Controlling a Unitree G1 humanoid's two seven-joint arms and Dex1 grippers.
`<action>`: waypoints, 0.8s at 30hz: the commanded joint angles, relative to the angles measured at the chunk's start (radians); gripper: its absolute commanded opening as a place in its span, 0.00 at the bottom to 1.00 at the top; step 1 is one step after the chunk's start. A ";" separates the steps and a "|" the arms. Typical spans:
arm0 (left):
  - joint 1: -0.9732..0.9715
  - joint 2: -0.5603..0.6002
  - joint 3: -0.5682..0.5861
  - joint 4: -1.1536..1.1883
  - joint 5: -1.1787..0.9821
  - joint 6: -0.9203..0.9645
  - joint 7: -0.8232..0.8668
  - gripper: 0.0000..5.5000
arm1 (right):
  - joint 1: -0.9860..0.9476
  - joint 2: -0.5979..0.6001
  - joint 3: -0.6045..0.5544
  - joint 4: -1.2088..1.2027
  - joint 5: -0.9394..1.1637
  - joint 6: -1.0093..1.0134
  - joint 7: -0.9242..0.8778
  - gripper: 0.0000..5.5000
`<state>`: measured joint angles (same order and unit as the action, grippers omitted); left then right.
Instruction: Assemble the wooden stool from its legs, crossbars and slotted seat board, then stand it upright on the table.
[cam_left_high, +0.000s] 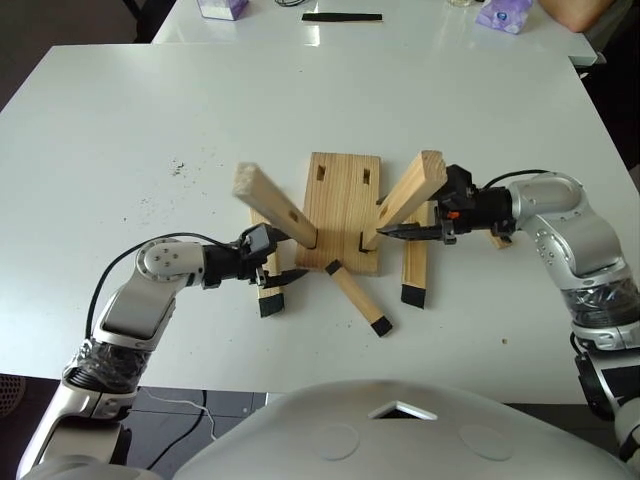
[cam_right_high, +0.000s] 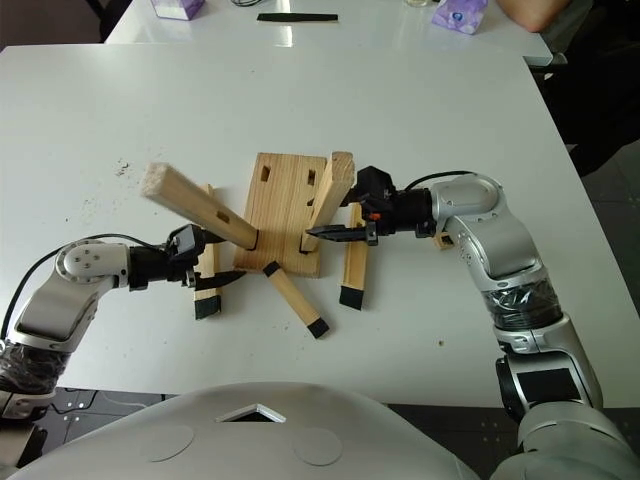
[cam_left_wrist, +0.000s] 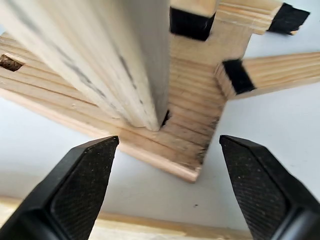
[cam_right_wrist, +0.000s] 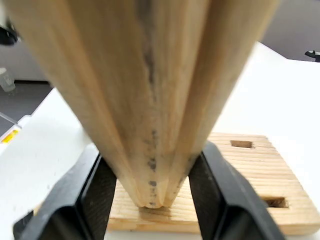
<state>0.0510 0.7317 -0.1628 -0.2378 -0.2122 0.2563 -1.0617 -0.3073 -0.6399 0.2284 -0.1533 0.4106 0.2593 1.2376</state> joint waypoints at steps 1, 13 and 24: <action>0.023 0.035 -0.012 -0.025 0.003 -0.003 -0.025 0.69 | 0.008 -0.008 0.011 0.020 -0.046 -0.038 0.007 0.36; 0.079 0.115 0.055 -0.150 -0.049 0.023 -0.062 0.69 | 0.018 0.002 0.020 0.036 -0.071 -0.047 -0.009 0.36; 0.019 0.098 -0.045 -0.116 -0.002 0.024 -0.059 0.69 | 0.022 0.012 0.030 0.027 -0.069 -0.038 -0.027 0.36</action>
<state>0.0947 0.8345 -0.1913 -0.3778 -0.2336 0.2790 -1.1289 -0.2902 -0.6273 0.2447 -0.1314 0.3706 0.2060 1.2213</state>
